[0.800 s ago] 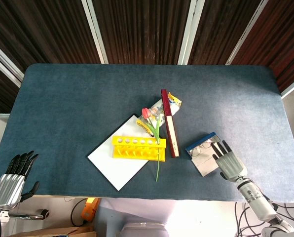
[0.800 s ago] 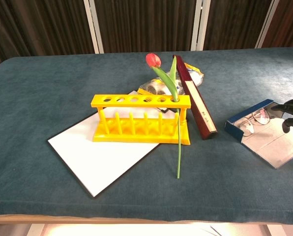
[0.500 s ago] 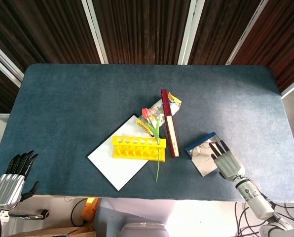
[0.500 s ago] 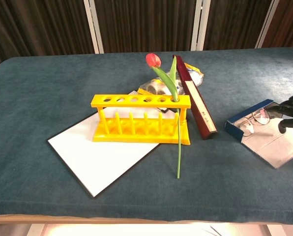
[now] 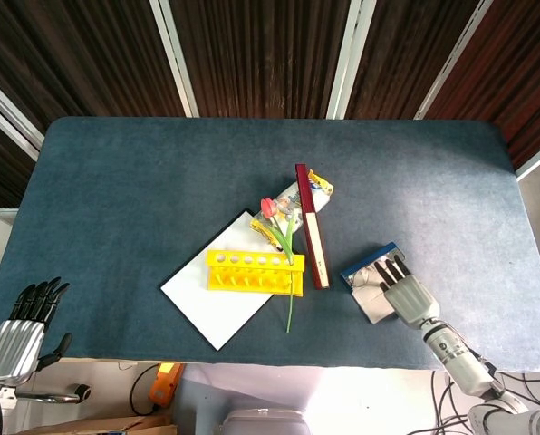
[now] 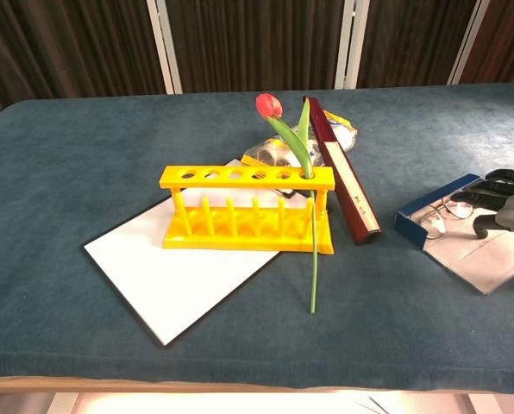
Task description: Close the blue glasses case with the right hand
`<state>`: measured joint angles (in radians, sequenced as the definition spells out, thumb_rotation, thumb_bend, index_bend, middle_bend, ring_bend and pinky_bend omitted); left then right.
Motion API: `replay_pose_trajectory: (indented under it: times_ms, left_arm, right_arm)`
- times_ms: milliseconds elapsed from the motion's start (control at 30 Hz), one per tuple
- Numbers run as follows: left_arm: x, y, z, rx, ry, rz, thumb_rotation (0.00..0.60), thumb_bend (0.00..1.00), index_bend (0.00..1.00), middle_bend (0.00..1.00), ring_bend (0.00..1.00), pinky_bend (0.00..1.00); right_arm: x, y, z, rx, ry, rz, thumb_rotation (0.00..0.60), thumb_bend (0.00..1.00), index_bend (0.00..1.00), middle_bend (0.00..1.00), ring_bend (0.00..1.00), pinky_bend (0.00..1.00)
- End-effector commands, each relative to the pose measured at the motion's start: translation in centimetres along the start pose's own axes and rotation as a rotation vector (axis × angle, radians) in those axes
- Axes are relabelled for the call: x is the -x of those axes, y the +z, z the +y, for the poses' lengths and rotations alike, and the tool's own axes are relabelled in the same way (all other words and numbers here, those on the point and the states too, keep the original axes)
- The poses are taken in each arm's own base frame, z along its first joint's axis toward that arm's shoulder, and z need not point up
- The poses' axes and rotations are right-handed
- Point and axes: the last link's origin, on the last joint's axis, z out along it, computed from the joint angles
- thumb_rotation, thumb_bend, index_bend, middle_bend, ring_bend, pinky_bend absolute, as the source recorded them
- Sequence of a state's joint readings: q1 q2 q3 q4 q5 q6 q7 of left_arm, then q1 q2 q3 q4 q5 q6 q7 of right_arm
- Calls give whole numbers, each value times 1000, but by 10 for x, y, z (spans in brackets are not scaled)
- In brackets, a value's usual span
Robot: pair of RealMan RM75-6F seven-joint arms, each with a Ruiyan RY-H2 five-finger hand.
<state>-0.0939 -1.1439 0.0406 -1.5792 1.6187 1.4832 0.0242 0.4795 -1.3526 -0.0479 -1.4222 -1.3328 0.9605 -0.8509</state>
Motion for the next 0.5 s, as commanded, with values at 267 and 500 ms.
replay_pose_trajectory:
  times_ms: [267,500]
  left_arm:
    - [-1,-2,-1,-1,-2,6,600,351,0,0,0,48]
    - [-1,-2,-1,0,-3,7,600,352,0,0,0,48]
  right_arm:
    - [3,2,-6,-2,-8,-15,600,382,492,0,0,0]
    - [1,3,-4,14,7,-6,600,555,575,0,0,0]
